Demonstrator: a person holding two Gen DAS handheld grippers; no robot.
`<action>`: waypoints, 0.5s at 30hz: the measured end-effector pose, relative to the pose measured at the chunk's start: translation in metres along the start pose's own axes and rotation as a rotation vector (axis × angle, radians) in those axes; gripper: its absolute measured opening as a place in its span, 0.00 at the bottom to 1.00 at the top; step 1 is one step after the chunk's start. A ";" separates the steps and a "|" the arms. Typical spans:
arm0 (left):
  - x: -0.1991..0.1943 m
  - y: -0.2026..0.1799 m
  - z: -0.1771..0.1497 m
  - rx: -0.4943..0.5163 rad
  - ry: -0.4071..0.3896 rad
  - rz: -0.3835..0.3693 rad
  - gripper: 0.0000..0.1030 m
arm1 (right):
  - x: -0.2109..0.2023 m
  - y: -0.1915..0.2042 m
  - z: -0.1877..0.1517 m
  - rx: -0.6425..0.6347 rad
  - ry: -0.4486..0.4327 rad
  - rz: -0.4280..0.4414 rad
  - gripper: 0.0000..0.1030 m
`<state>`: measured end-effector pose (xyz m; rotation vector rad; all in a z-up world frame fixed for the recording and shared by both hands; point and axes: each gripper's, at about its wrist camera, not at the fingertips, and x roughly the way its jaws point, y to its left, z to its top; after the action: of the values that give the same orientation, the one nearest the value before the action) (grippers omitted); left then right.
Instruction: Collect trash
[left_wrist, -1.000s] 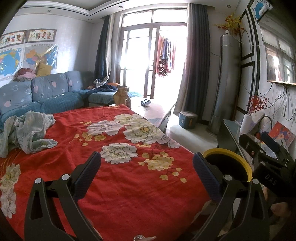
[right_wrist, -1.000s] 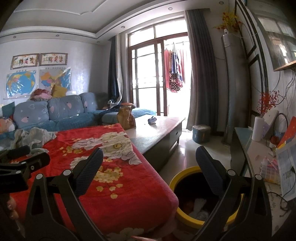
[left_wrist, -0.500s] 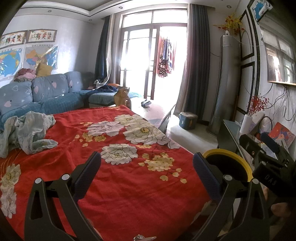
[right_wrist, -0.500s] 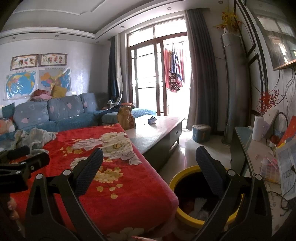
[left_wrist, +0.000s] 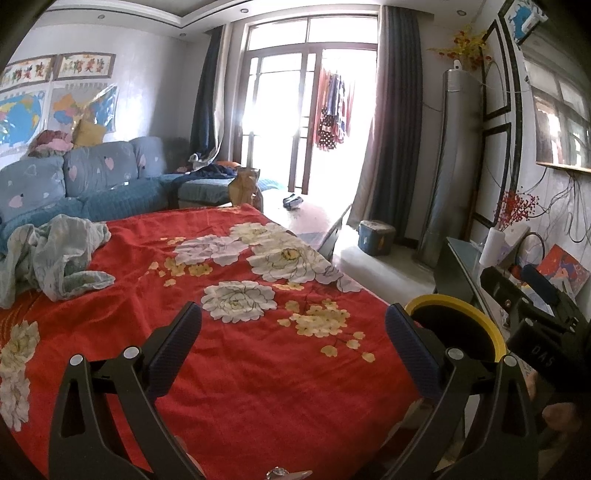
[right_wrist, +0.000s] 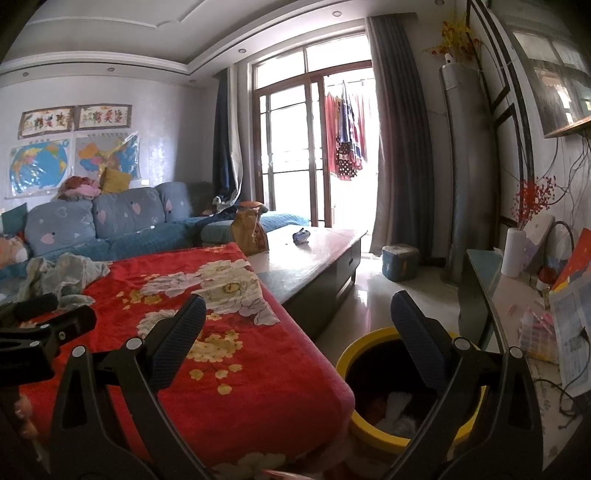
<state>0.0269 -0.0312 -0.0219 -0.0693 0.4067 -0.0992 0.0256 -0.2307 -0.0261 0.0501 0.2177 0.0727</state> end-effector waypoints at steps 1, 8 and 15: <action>0.000 0.002 0.000 -0.006 0.003 -0.005 0.94 | 0.002 0.001 0.000 0.002 0.010 0.009 0.90; 0.007 0.074 -0.012 -0.135 0.116 0.072 0.94 | 0.052 0.060 0.002 -0.073 0.218 0.181 0.90; -0.006 0.271 -0.037 -0.329 0.257 0.610 0.94 | 0.108 0.266 -0.021 -0.222 0.493 0.614 0.90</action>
<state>0.0293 0.2371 -0.0775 -0.2547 0.6821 0.5671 0.1084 0.0430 -0.0539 -0.1258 0.6805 0.7250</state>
